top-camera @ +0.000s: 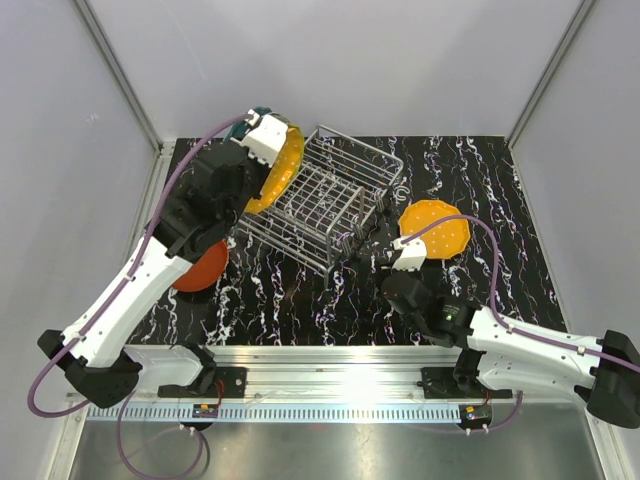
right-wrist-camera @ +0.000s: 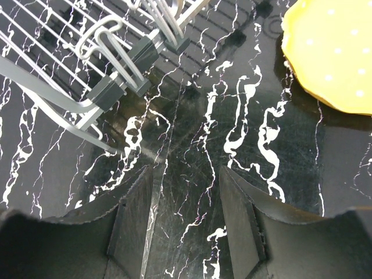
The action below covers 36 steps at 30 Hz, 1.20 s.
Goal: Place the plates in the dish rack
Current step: Insert the plate into the dish rack
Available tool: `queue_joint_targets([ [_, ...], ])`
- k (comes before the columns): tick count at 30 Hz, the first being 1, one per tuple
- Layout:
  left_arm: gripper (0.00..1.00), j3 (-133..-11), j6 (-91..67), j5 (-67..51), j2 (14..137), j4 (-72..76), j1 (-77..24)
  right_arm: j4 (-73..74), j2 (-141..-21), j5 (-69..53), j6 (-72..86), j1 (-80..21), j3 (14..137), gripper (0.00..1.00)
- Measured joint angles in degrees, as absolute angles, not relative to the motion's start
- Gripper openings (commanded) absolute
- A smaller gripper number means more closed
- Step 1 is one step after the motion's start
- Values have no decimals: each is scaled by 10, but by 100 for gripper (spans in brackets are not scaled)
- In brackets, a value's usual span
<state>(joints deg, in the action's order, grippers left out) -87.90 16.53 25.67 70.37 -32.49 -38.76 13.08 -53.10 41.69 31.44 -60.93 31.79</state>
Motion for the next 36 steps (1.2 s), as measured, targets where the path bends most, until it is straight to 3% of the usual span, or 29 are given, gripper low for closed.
queue_joint_targets([
  [17, 0, -857, 163, 262, 708, -319, -388, 127, -534, 408, 312, -602, 315, 56],
  [36, 17, -857, 161, 270, 733, -314, -388, 132, -512, 393, 281, -598, 371, 57],
])
